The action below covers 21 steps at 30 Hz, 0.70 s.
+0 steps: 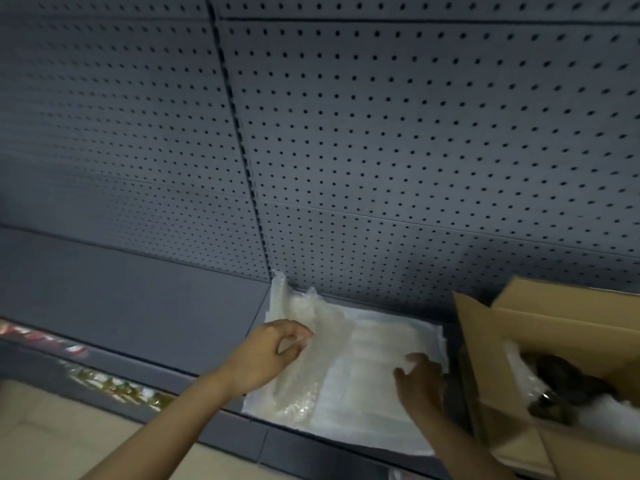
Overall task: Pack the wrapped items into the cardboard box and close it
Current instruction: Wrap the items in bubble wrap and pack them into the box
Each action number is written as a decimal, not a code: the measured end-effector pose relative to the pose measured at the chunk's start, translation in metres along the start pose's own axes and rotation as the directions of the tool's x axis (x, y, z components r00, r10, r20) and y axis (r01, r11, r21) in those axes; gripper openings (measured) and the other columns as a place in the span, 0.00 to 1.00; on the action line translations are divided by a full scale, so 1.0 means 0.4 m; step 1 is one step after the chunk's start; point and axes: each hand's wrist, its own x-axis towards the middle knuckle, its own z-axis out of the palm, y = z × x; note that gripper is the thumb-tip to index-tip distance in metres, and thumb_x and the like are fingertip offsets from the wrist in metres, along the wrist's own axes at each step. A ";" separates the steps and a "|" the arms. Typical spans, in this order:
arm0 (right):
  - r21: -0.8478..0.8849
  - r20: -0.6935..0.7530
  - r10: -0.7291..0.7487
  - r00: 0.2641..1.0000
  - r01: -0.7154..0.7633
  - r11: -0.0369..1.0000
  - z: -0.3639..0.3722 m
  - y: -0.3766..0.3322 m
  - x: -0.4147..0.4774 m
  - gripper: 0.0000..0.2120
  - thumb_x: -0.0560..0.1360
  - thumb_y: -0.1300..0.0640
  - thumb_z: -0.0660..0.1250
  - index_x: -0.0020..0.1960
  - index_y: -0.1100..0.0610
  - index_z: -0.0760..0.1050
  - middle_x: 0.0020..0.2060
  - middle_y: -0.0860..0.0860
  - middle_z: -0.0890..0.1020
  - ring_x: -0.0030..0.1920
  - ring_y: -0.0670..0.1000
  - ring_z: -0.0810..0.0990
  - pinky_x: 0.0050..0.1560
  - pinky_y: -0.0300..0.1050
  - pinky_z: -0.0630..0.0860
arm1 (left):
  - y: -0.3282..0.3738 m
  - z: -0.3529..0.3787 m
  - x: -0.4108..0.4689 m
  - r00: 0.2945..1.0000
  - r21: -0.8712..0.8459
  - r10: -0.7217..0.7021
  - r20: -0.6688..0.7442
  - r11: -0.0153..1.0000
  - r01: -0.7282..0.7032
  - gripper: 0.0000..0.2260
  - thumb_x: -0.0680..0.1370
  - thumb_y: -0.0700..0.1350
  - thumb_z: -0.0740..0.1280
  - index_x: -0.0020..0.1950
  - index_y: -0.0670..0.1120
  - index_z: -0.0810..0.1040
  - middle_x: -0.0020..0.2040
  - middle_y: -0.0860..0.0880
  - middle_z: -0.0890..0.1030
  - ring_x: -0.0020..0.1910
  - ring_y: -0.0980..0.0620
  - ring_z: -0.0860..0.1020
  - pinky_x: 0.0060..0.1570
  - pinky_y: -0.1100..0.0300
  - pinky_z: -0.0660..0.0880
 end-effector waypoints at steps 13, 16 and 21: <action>0.176 0.249 0.438 0.864 -0.485 0.857 0.034 -0.016 0.074 0.29 0.71 0.59 0.71 0.65 0.73 0.68 0.56 0.64 0.78 0.55 0.64 0.78 0.55 0.53 0.77 | -0.094 -0.020 -0.056 0.990 -0.087 -0.095 0.100 0.991 0.103 0.13 0.79 0.42 0.64 0.52 0.61 0.77 0.54 0.58 0.81 0.53 0.61 0.79 0.56 0.66 0.74; 0.170 0.115 0.143 0.983 -0.161 0.972 -0.026 -0.086 0.002 0.21 0.73 0.63 0.67 0.64 0.66 0.70 0.52 0.61 0.78 0.49 0.60 0.78 0.46 0.49 0.75 | -0.069 -0.024 -0.037 0.993 -0.136 -0.060 0.097 0.988 0.073 0.14 0.79 0.40 0.65 0.51 0.61 0.77 0.52 0.59 0.82 0.51 0.64 0.78 0.51 0.72 0.73; 0.402 0.028 -0.296 0.955 0.260 0.878 -0.193 -0.220 -0.128 0.18 0.75 0.63 0.67 0.63 0.57 0.69 0.51 0.50 0.79 0.51 0.53 0.78 0.45 0.41 0.74 | -0.011 -0.048 0.025 1.000 -0.241 -0.023 -0.021 0.970 0.017 0.13 0.77 0.46 0.67 0.59 0.60 0.72 0.60 0.54 0.77 0.55 0.58 0.77 0.52 0.71 0.72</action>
